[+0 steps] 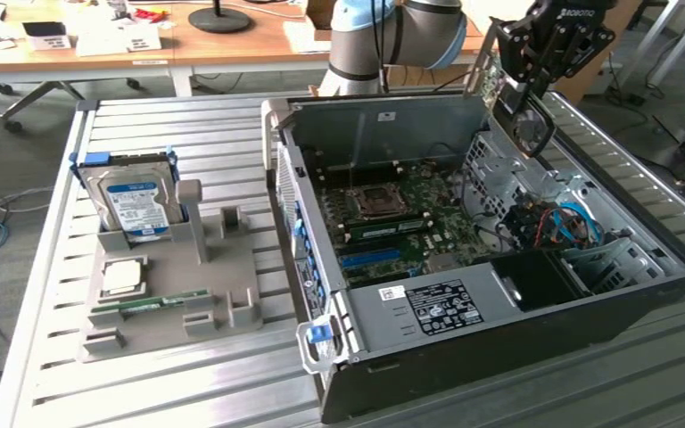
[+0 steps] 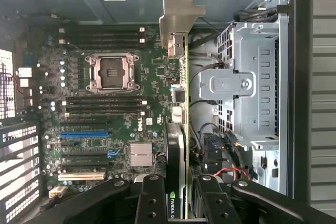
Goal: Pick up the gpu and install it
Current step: 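Pick up the gpu and move the gpu toward the slot, then insert the gpu into the slot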
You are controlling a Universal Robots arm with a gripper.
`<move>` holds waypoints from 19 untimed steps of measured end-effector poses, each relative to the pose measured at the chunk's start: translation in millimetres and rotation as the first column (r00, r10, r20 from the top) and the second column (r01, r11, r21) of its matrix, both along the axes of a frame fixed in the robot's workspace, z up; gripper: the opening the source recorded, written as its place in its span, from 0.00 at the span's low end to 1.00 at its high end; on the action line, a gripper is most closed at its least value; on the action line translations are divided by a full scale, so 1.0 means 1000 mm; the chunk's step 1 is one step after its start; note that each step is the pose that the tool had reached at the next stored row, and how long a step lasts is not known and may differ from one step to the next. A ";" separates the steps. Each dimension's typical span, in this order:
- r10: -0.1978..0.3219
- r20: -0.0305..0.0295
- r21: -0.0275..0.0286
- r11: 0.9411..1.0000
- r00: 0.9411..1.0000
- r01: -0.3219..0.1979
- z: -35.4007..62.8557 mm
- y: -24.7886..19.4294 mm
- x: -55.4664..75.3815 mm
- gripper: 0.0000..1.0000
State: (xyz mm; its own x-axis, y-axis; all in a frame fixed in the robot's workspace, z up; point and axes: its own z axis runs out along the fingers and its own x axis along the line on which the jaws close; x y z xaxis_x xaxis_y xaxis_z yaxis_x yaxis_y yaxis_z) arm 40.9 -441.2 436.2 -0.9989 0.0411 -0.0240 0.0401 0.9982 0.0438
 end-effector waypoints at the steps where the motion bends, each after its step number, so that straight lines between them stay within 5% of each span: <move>1: 0.000 0.000 0.000 1.000 1.000 0.000 0.0000 0.0000 0.001 0.27; 19: 0.007 0.000 0.000 1.000 1.000 -0.007 0.0000 0.0000 0.004 0.27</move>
